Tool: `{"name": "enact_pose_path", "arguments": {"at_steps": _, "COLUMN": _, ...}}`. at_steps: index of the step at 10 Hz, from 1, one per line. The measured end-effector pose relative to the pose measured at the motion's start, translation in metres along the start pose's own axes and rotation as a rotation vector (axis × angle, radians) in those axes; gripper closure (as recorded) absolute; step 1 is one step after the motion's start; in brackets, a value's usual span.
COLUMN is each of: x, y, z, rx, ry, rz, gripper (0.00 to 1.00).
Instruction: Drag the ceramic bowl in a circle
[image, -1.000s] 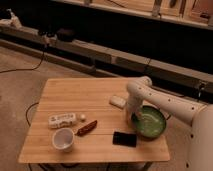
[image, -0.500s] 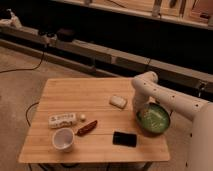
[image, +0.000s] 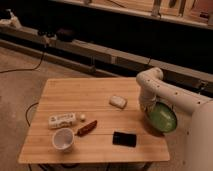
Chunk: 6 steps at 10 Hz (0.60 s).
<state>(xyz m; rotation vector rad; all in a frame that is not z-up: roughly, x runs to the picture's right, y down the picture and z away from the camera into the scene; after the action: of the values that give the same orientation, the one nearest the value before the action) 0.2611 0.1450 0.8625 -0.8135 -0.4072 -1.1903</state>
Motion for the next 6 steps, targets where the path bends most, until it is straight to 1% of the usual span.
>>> {"name": "enact_pose_path", "arguments": {"at_steps": 3, "x": 0.025, "y": -0.019, "z": 0.010, "rx": -0.068, "ry": -0.013, "rz": -0.045, "gripper": 1.00}}
{"name": "enact_pose_path", "arguments": {"at_steps": 5, "x": 0.045, "y": -0.037, "z": 0.014, "rx": -0.099, "ry": -0.022, "rz": -0.073, "gripper": 1.00}}
{"name": "enact_pose_path", "arguments": {"at_steps": 6, "x": 0.051, "y": -0.051, "z": 0.018, "rx": -0.100, "ry": -0.023, "rz": -0.092, "gripper": 1.00}}
